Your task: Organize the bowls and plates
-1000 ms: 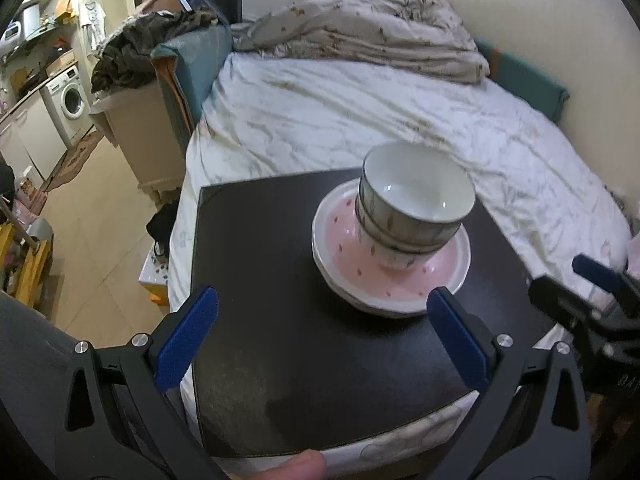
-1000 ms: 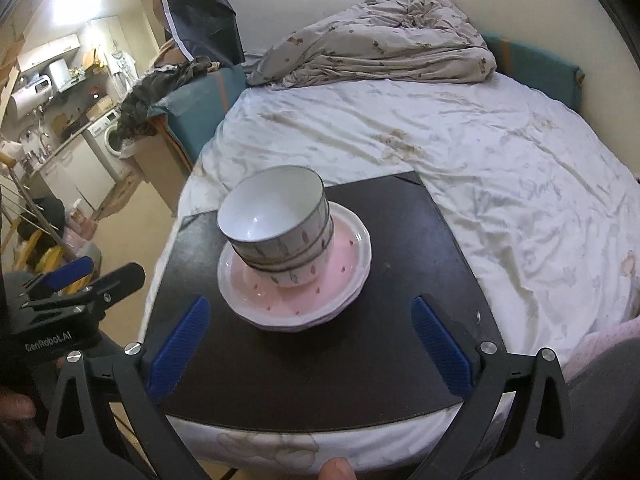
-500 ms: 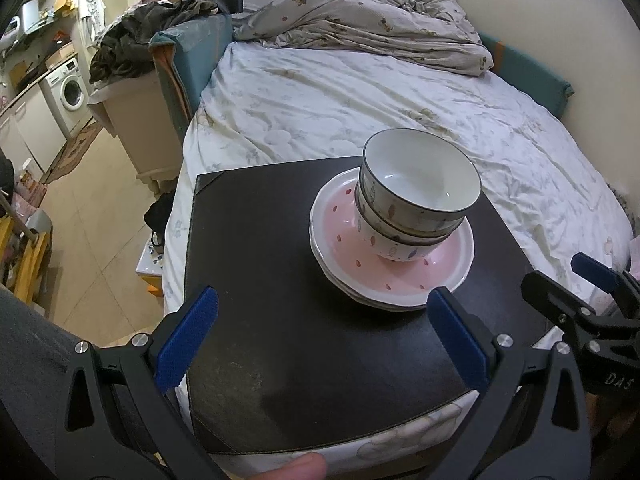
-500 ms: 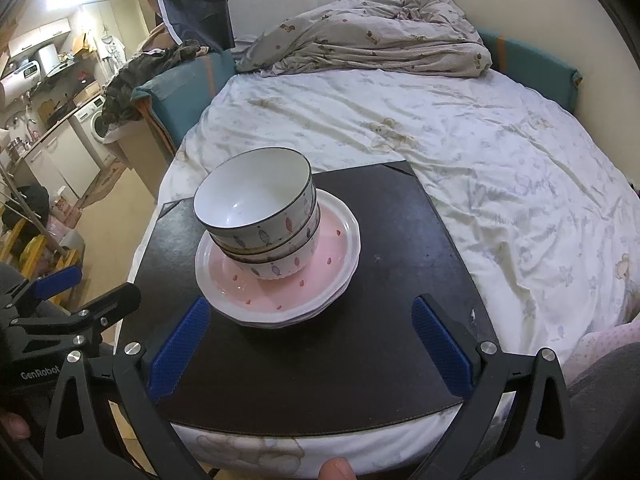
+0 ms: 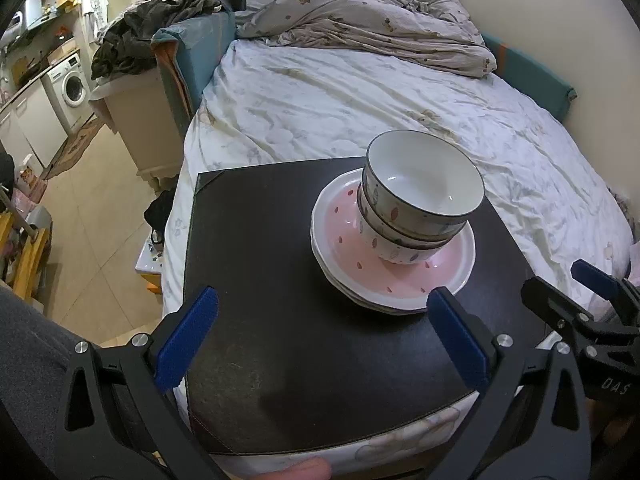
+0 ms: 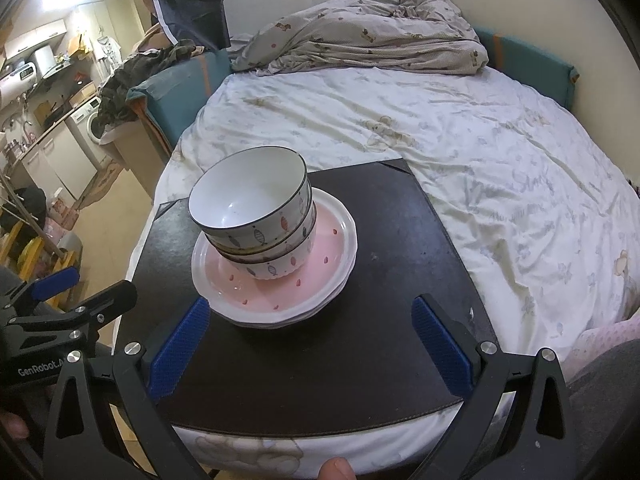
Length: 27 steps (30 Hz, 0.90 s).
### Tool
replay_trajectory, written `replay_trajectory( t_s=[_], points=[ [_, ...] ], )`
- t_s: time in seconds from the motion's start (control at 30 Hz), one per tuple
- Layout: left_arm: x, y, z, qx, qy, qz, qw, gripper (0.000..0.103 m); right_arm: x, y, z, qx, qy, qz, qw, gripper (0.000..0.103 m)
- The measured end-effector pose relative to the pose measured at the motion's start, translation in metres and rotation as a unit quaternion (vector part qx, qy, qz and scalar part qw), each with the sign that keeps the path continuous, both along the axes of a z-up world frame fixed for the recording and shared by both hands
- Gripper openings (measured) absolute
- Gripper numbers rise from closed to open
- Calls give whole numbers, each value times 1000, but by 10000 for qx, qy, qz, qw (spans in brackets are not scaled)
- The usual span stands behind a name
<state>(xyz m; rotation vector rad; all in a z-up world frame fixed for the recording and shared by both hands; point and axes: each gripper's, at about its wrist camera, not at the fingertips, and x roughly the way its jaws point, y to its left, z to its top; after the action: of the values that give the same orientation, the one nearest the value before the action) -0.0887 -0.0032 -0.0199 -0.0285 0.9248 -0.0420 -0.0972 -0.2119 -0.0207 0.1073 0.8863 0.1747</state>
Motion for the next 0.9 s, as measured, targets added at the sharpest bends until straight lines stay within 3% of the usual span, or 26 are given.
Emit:
replay_trajectory(
  t_s=[0.9],
  points=[
    [5, -3, -5, 20, 71, 50, 10000, 103, 0, -1, -5, 48, 57, -45, 10000, 103]
  ],
)
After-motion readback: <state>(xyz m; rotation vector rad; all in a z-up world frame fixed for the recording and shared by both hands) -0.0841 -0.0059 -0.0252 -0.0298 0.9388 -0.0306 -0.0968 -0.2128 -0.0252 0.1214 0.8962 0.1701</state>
